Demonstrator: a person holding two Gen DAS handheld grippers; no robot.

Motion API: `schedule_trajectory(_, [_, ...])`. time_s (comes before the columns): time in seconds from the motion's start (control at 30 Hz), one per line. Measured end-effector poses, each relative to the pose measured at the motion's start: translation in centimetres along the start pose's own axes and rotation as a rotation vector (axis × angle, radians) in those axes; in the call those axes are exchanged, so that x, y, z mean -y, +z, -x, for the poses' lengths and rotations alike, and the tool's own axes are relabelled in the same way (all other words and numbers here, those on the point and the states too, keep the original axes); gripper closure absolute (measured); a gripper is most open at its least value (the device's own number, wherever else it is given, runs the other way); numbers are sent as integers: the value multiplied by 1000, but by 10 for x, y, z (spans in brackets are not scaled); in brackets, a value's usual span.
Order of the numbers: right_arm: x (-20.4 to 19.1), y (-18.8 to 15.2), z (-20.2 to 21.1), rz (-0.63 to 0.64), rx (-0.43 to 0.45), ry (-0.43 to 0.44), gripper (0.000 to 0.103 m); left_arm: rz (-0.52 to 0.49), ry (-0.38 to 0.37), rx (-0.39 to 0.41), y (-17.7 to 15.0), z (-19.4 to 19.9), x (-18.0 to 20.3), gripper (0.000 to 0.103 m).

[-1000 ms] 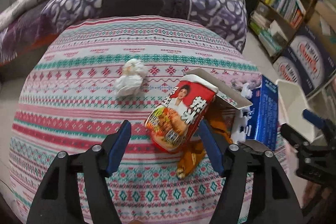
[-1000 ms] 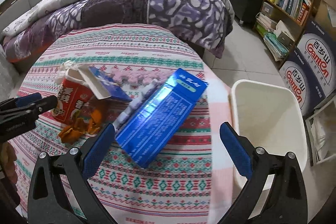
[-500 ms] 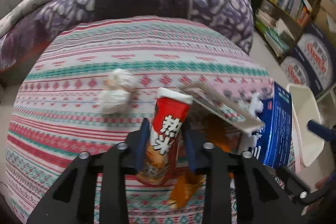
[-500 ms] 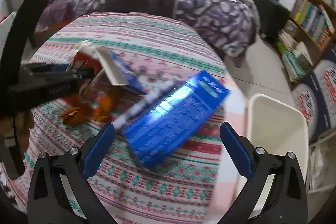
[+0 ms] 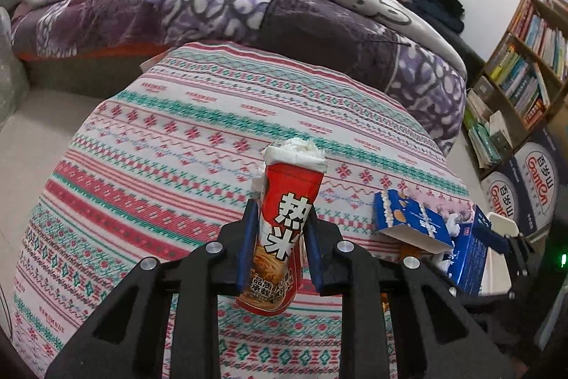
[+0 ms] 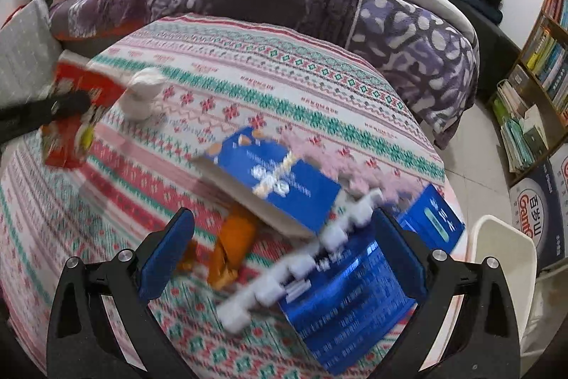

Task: Collect trash
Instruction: 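Lift red snack cup with left tool while right tool grasps a white card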

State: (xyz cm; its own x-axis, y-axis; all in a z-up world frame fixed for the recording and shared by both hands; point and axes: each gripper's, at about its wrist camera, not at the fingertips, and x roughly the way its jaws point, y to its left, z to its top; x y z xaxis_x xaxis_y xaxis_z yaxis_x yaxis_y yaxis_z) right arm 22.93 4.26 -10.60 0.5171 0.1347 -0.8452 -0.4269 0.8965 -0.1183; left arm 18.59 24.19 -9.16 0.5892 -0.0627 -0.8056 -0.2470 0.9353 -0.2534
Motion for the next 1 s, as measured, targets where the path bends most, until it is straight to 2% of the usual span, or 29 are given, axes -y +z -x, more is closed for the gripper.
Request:
schedule_trajectory(0.1, [-11, 9, -7, 70, -4, -34, 7, 30, -1, -7, -1, 1, -11, 77])
schedule_trajectory(0.3, [-38, 15, -37, 293, -89, -107, 8, 49, -6, -17, -3, 2, -22, 77])
schedule_trajectory(0.33, [-39, 16, -42, 305, -101, -117, 10, 45, -5, -17, -4, 2, -22, 77])
schedule_trajectory(0.37, [-39, 17, -47, 307, -123, -105, 22, 45, -3, -16, -4, 3, -22, 77])
schedule_trajectory(0.4, [-36, 20, -51, 286, -146, -67, 35, 44, 0, -15, -5, 3, -23, 77])
schedule_trajectory(0.43, [-32, 24, -51, 248, -146, -39, 41, 45, 3, -14, -5, 3, -24, 77])
schedule_trajectory(0.47, [-29, 28, -52, 224, -145, -34, 55, 49, 8, -13, -6, 4, -25, 77])
schedule_trajectory(0.53, [-23, 37, -48, 175, -134, -1, 69, 61, 12, -14, -7, 5, -29, 77])
schedule_trajectory(0.57, [-21, 41, -45, 154, -121, 2, 82, 70, 19, -12, -7, 6, -31, 77])
schedule_trajectory(0.7, [-13, 51, -29, 44, -93, 73, 94, 94, 37, 5, -9, 14, -37, 77])
schedule_trajectory(1.0, [-10, 44, 29, -131, 48, 183, 95, 136, 105, 105, -8, 58, -36, 77])
